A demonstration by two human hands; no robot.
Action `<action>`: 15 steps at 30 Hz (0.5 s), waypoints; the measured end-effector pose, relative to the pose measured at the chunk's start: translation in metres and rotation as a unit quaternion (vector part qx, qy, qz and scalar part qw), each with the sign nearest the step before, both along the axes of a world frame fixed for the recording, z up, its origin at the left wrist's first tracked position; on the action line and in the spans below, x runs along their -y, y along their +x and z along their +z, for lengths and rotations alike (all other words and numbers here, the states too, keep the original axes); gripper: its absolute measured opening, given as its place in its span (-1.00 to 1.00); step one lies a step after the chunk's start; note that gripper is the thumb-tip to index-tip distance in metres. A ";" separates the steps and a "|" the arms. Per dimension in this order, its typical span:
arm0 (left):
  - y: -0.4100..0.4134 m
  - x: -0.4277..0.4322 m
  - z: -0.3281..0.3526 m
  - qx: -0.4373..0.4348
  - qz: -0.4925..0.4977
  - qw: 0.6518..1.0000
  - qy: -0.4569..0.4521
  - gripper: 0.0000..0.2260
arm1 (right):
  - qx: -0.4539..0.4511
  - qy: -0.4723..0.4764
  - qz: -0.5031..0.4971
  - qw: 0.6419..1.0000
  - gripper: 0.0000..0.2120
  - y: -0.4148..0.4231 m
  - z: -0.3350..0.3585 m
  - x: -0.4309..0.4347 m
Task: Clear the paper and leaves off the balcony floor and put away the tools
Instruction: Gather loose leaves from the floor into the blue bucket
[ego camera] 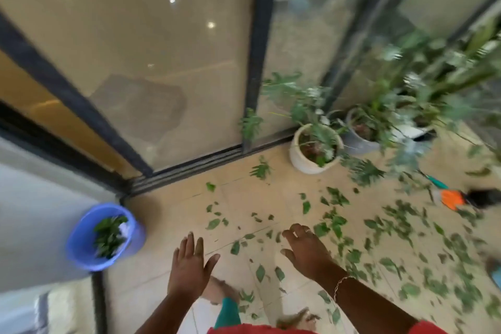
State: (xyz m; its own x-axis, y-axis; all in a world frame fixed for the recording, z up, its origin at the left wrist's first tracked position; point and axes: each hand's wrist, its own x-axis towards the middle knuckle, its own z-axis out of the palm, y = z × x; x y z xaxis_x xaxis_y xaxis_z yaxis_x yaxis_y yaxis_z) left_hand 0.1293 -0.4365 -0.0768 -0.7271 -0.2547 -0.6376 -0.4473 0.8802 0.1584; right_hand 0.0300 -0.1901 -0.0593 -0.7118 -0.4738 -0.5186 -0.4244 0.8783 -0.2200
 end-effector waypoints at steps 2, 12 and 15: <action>-0.013 -0.037 0.004 -0.020 -0.032 0.999 0.002 -0.15 | -0.008 0.006 -0.040 0.999 -0.57 0.014 -0.002 -0.050; -0.072 -0.257 0.014 -0.024 -0.211 0.977 0.026 -0.42 | -0.034 0.023 -0.298 0.954 -0.55 0.094 0.023 -0.291; -0.093 -0.321 0.023 -0.030 -0.259 0.964 0.044 -0.44 | -0.035 0.026 -0.384 0.922 -0.56 0.113 0.030 -0.343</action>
